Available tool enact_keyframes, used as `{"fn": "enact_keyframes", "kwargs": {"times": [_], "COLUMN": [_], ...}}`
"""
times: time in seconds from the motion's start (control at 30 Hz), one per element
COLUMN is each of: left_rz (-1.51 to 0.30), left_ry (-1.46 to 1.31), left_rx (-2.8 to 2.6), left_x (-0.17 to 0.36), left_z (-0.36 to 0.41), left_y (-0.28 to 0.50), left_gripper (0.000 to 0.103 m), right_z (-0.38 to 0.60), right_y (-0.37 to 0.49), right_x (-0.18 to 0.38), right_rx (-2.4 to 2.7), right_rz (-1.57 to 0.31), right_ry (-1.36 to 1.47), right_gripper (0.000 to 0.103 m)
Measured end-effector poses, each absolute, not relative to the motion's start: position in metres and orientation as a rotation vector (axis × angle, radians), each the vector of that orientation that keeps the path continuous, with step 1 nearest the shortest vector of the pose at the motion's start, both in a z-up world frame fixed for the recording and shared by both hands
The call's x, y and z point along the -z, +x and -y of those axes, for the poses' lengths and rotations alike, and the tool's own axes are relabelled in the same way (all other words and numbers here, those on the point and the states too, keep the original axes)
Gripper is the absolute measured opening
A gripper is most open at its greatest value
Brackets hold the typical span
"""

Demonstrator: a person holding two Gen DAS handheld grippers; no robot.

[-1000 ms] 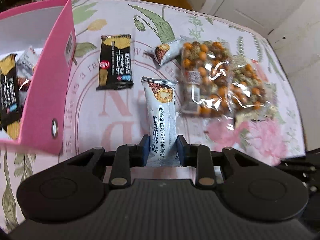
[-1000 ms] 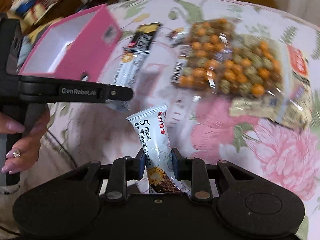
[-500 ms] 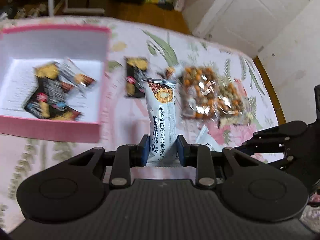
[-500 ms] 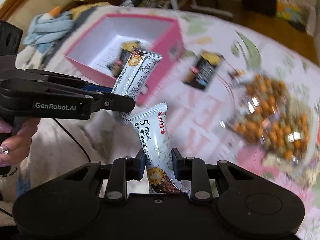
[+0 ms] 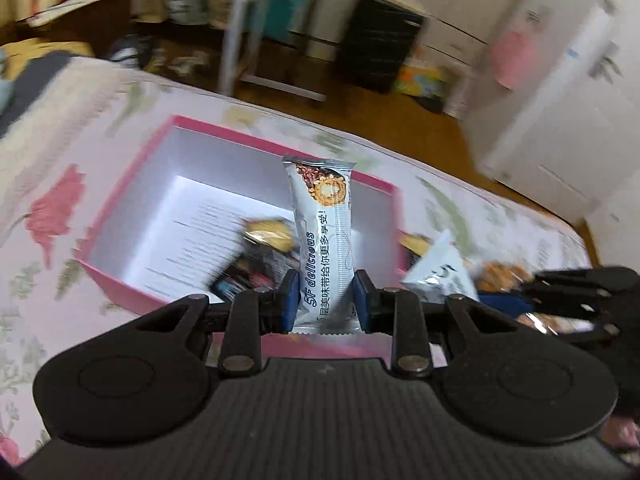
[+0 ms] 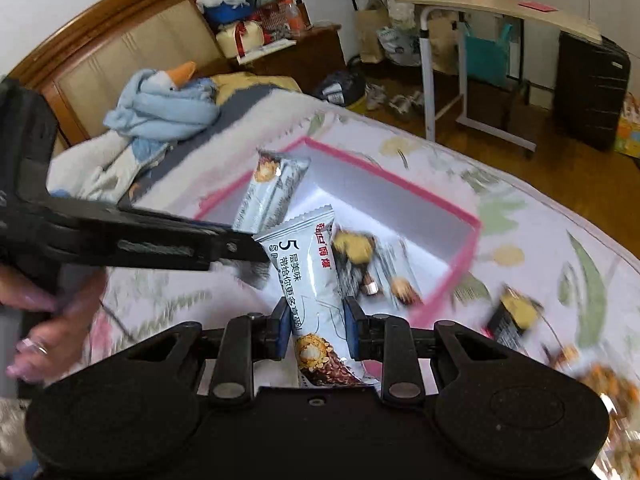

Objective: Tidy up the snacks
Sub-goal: 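Carry the white bars into the pink box and open both tools, then move both tools back over the clear nut bags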

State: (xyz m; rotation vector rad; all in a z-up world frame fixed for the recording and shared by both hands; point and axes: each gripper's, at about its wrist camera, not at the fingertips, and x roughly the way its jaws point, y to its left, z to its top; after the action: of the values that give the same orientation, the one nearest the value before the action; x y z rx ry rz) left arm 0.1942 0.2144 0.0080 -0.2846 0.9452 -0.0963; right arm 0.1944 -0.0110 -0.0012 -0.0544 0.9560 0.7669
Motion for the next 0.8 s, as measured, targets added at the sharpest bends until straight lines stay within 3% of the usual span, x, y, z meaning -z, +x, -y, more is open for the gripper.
{"fn": "enact_keyframes", "kwargs": {"times": [0.43, 0.53, 0.63, 0.8], "left_rz": [-1.108, -1.108, -1.094, -1.07], "left_ry": [-0.273, -0.283, -0.271, -0.25], "left_rx": [-0.159, -0.174, -0.149, -0.059], "left_x": [0.083, 0.084, 0.074, 0.043], "left_z": [-0.26, -0.258, -0.253, -0.245], "left_y": [0.264, 0.259, 0.251, 0.234], "left_gripper": [0.029, 0.035, 0.041, 0.041], "right_z": [-0.052, -0.046, -0.032, 0.006], "right_y": [0.235, 0.235, 0.23, 0.212], "right_x": [0.08, 0.086, 0.079, 0.041], "right_rx": [-0.76, -0.755, -0.755, -0.747], "right_rz": [-0.988, -0.994, -0.984, -0.919], "right_ry": [-0.066, -0.028, -0.012, 0.021], "right_gripper": [0.034, 0.041, 0.042, 0.042]}}
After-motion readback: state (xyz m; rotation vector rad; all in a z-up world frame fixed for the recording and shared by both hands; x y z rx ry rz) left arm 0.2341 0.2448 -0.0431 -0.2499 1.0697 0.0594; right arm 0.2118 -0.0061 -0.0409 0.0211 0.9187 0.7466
